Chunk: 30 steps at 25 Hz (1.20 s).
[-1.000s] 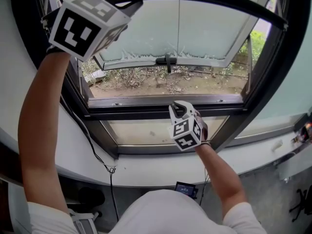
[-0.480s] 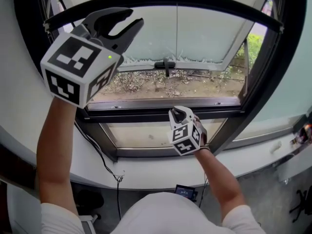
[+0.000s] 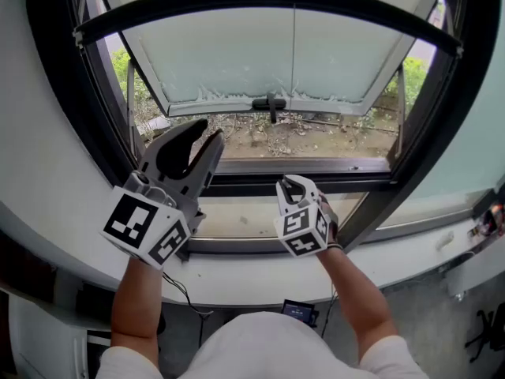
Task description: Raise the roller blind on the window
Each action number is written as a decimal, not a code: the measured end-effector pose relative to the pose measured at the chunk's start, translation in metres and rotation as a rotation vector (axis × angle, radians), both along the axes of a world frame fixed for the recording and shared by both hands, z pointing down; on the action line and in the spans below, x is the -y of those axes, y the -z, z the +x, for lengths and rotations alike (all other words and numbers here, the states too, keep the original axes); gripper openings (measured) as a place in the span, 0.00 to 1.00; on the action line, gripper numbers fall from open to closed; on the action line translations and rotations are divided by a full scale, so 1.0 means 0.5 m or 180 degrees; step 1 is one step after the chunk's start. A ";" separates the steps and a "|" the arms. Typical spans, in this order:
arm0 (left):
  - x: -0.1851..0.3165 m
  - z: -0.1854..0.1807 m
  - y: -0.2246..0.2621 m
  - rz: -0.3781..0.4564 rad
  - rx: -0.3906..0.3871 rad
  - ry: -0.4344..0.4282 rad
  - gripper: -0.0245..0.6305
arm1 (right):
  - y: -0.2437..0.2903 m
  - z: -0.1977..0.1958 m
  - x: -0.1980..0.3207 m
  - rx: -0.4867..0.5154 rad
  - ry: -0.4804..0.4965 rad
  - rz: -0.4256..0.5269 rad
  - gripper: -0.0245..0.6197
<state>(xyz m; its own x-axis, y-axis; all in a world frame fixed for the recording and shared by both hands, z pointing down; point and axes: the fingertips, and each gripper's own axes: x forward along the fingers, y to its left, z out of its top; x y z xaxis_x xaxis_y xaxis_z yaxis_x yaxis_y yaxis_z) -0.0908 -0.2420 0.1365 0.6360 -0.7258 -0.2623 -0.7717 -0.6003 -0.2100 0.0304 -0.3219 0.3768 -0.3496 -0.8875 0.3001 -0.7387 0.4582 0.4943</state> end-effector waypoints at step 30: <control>-0.109 0.012 -0.437 -0.1569 -0.0660 -0.0382 0.22 | 0.109 -0.012 -0.076 0.0558 0.0141 0.0269 0.13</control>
<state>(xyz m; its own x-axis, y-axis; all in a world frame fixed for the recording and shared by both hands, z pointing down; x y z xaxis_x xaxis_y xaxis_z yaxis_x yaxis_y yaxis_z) -0.0845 -0.1877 0.3548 0.6930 -0.7199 -0.0381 -0.6871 -0.6755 0.2676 0.0244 -0.2839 0.3223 -0.4293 -0.8896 0.1562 -0.7970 0.4545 0.3979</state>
